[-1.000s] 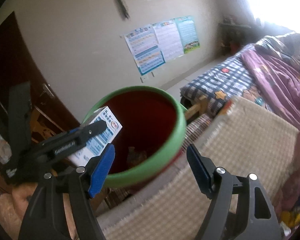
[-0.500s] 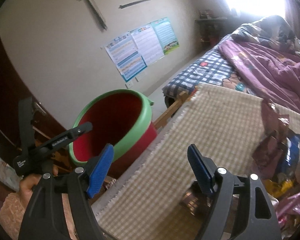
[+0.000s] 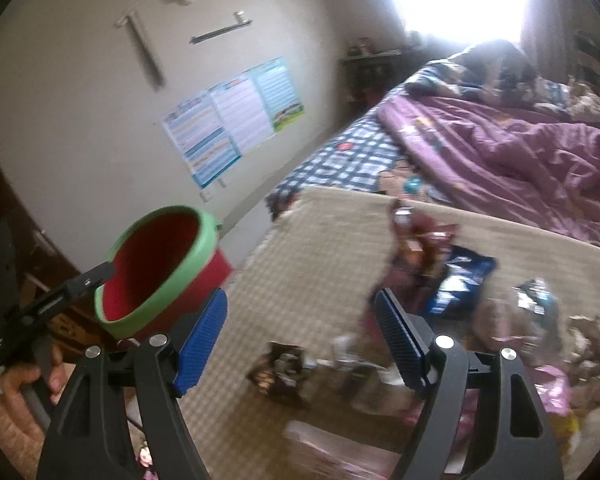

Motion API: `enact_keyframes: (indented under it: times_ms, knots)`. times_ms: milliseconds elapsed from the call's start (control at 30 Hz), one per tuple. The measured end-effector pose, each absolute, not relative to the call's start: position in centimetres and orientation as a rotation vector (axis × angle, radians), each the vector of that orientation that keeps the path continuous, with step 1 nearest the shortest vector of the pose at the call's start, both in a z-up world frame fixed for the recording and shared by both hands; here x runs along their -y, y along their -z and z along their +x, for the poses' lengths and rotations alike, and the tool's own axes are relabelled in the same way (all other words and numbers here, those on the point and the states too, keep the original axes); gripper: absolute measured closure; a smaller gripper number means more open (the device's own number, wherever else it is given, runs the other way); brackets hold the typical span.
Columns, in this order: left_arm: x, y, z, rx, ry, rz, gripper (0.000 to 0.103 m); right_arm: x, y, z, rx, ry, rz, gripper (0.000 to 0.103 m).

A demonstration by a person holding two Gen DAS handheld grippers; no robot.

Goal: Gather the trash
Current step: 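Grasp the dark crumpled wrapper with the left tool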

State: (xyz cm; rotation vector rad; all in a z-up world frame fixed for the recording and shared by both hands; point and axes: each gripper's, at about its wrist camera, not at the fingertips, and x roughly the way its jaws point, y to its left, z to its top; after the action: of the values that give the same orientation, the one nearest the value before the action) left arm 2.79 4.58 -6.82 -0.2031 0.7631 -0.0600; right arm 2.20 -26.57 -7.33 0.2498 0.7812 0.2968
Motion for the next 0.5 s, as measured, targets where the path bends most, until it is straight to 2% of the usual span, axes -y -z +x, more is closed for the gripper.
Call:
enact_keyframes:
  times_ms: [233,500]
  knots:
    - [1.1,7.9,2.1,-0.832,0.21,-0.177,0.04,31.1,8.0,0.6,-0.775,-0.18,0.269,0.028]
    - [6.7,12.2,3.1,-0.976,0.349,-0.125,0.039,34.5,10.0,-2.2,-0.807,-0.099,0.307,0.028]
